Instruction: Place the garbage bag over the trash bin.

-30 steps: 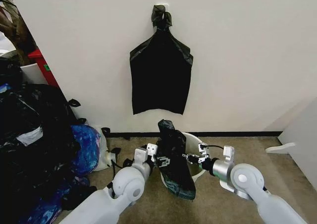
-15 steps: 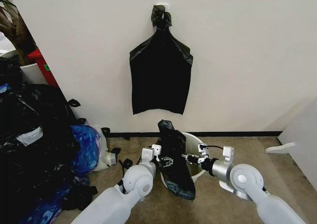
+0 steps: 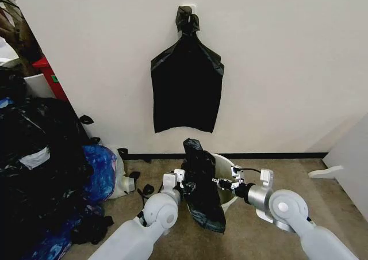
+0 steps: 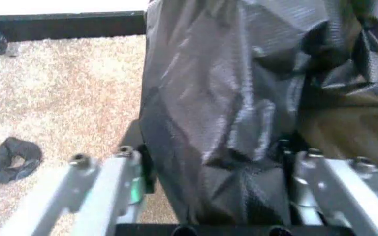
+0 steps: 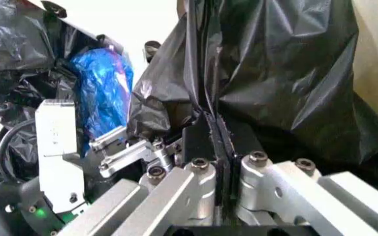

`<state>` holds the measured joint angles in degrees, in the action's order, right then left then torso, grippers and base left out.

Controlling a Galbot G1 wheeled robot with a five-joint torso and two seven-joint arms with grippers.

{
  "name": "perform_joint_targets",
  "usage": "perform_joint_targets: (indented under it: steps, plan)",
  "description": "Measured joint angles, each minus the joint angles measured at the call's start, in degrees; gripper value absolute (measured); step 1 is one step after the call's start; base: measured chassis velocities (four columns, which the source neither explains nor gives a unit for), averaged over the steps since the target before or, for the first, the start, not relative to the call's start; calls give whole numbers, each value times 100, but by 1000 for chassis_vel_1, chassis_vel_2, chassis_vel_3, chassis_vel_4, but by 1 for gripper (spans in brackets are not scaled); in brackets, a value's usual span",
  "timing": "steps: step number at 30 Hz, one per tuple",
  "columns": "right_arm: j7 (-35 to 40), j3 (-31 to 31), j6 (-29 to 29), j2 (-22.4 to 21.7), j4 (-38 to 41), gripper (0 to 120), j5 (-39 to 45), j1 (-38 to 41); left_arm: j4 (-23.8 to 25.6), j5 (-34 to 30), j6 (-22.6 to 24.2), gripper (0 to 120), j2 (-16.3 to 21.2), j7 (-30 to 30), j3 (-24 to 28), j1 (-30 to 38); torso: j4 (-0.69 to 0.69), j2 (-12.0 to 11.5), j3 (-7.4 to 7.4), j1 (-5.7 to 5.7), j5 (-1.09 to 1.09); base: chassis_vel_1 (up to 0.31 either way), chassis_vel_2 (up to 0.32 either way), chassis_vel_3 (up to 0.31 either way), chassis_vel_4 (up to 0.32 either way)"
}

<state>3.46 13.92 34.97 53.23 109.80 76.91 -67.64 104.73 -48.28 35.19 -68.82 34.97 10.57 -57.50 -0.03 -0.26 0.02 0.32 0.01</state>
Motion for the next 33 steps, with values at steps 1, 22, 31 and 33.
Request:
perform_joint_targets:
  steps: [1,22,31,33]
  plan:
    - [0,0,0,0,0,0,0,0,0,0,0,43,0,0,0,0,0,0,0,0,0,0,0,0,0]
    - [90,261,-81,-211,447,0,-172,-433,121,-3,-83,2,56,370,-73,-198,-1,0,1,0,-1,0,0,0,0]
    - [299,353,-153,-260,751,0,-172,-533,323,3,-115,2,175,552,-271,-398,0,0,1,0,0,0,0,0,0]
    - [353,384,-171,-279,812,0,-164,-554,350,4,-121,2,188,560,-302,-415,0,0,1,0,0,0,0,0,0]
